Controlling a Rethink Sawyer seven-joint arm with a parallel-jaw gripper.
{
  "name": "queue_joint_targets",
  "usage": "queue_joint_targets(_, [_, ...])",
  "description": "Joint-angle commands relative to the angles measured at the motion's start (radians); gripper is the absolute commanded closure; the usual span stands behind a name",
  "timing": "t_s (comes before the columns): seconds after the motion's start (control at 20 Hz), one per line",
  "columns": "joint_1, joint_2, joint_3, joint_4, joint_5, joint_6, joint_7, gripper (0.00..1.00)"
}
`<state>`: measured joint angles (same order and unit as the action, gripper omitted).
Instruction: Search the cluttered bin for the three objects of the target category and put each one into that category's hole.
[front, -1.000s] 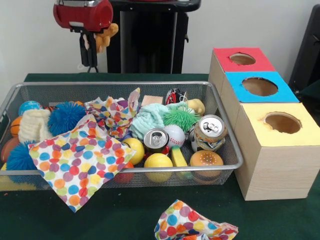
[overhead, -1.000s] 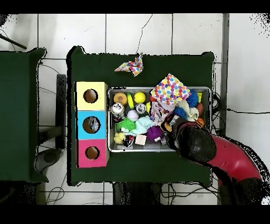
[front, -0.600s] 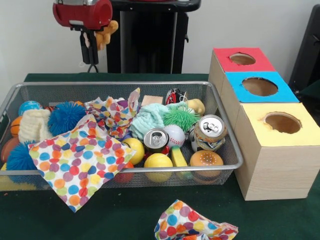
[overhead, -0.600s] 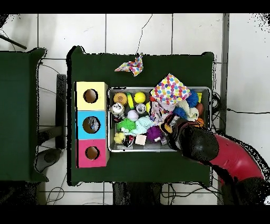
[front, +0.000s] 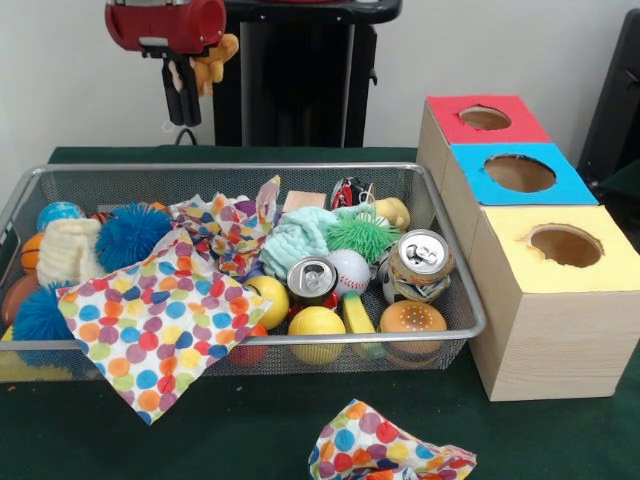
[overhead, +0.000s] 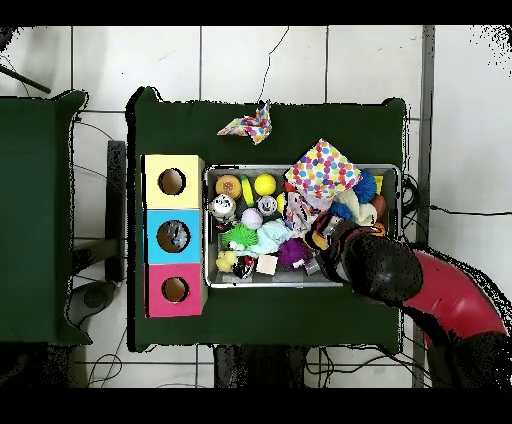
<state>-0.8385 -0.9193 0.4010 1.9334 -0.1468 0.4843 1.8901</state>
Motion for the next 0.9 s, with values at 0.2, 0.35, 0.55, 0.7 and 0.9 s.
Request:
queue_joint_targets(0.2, [-0.077, -0.001, 0.122, -0.063, -0.008, 0.185, -0.157, 1.00])
queue_joint_targets(0.35, [-0.097, 0.002, 0.142, -0.074, -0.011, 0.205, -0.169, 1.00])
queue_joint_targets(0.55, [-0.115, 0.006, 0.164, -0.081, -0.019, 0.220, -0.176, 1.00])
queue_joint_targets(0.7, [-0.125, 0.013, 0.173, -0.092, -0.030, 0.233, -0.178, 1.00])
queue_joint_targets(0.9, [-0.137, 0.034, 0.182, -0.126, -0.038, 0.269, -0.185, 1.00])
